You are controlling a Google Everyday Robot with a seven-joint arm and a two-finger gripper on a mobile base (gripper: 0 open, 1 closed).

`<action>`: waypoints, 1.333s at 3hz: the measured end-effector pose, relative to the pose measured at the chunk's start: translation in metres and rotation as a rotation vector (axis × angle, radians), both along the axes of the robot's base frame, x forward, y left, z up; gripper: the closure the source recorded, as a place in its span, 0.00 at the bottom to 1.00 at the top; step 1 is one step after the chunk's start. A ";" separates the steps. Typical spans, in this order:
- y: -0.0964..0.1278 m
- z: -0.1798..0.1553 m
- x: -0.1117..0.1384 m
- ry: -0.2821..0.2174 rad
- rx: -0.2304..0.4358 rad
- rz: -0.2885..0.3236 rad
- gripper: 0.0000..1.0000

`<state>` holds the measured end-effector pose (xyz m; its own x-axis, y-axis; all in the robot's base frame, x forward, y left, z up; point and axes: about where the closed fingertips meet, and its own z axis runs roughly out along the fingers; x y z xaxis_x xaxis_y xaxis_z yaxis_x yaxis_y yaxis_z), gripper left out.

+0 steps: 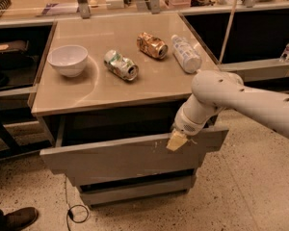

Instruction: Open top drawer

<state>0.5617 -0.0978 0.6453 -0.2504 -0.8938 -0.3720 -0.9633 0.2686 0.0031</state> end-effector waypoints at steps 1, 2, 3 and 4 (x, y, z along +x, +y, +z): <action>-0.001 0.001 -0.001 0.000 0.000 0.000 1.00; -0.002 0.003 -0.004 -0.007 0.007 -0.004 1.00; -0.004 0.004 -0.012 -0.009 0.008 -0.011 1.00; -0.008 0.006 -0.024 -0.010 0.009 -0.027 1.00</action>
Offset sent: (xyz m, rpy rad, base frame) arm -0.0581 -0.0190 0.0349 0.0100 -0.0422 -0.0291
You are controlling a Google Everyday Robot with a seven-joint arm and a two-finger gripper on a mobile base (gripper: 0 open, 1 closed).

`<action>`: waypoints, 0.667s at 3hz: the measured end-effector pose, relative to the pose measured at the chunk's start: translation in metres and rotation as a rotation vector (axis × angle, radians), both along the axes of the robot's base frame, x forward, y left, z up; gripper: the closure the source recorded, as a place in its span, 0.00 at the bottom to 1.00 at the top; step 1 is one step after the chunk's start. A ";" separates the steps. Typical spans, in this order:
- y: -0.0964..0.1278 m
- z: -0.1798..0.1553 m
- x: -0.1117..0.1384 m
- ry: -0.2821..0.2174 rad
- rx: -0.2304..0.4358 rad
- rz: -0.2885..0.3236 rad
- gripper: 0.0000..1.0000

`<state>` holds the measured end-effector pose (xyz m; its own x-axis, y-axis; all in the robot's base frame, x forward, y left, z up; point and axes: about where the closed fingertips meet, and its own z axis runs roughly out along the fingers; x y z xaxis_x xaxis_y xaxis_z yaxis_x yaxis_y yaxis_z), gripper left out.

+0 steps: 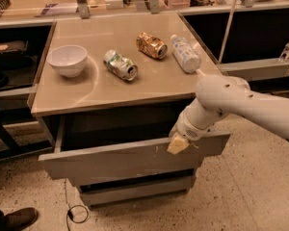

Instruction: Open top drawer

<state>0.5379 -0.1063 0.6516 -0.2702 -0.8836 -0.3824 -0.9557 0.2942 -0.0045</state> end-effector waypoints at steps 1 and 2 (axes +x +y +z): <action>-0.005 0.003 -0.015 -0.001 0.003 -0.021 1.00; -0.007 0.008 -0.030 -0.002 0.015 -0.043 1.00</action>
Offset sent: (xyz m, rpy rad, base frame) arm -0.1043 -0.0396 0.0383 0.0154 -0.0048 -0.1282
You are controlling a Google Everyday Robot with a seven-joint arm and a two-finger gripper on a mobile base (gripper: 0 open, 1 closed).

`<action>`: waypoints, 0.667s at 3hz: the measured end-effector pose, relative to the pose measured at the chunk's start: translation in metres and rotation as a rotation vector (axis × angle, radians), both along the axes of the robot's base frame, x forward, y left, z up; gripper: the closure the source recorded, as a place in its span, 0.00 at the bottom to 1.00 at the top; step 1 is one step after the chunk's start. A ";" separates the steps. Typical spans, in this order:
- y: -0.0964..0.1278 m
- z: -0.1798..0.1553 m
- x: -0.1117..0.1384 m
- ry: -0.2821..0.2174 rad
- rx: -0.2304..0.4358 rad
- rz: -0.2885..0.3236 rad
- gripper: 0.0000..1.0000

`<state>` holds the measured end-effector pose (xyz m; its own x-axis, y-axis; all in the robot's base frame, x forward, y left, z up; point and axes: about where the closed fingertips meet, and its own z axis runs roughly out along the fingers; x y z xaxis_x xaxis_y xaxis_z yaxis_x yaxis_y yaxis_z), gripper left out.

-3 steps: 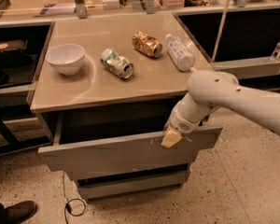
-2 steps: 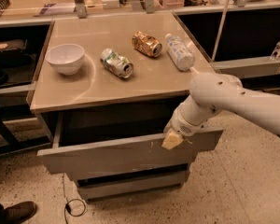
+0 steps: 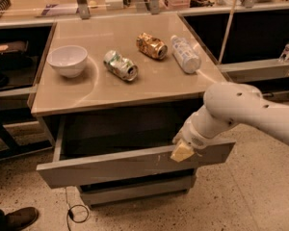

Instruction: Open top drawer

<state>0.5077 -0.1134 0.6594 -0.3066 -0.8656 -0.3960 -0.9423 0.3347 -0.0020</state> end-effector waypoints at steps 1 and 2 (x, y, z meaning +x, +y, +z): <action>-0.006 0.003 -0.015 0.003 0.000 -0.021 1.00; -0.011 0.010 -0.031 0.005 0.025 -0.042 1.00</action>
Offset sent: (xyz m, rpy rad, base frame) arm -0.0862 -0.0366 0.0342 0.1111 0.0116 -0.1321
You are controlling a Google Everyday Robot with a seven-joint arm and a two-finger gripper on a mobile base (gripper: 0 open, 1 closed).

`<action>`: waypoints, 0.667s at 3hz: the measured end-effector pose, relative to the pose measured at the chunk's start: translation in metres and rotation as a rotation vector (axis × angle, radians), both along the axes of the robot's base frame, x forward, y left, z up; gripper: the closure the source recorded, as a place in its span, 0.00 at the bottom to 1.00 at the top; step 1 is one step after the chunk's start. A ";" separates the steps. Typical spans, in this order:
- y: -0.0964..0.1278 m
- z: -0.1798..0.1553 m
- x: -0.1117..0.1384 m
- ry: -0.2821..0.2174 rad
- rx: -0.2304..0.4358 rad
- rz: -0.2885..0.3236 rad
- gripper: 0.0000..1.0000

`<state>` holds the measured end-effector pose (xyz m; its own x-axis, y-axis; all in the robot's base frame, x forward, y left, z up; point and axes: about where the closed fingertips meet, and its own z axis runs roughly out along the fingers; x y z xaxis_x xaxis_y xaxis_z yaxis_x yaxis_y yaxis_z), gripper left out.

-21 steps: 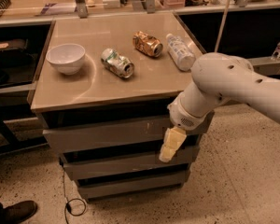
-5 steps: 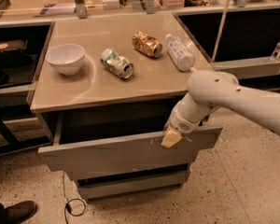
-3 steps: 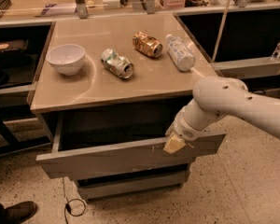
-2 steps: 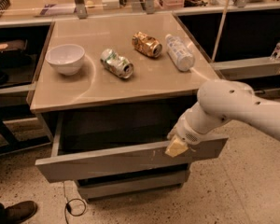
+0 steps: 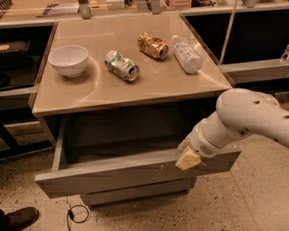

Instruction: Open top drawer

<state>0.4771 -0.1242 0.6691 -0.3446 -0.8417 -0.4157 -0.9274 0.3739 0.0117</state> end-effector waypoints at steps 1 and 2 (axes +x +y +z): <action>0.000 0.000 0.000 0.000 0.000 0.000 1.00; 0.000 -0.001 -0.017 0.031 -0.011 0.014 1.00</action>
Offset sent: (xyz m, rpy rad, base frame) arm -0.0387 -0.0024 -0.0011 -0.0253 0.0727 0.0298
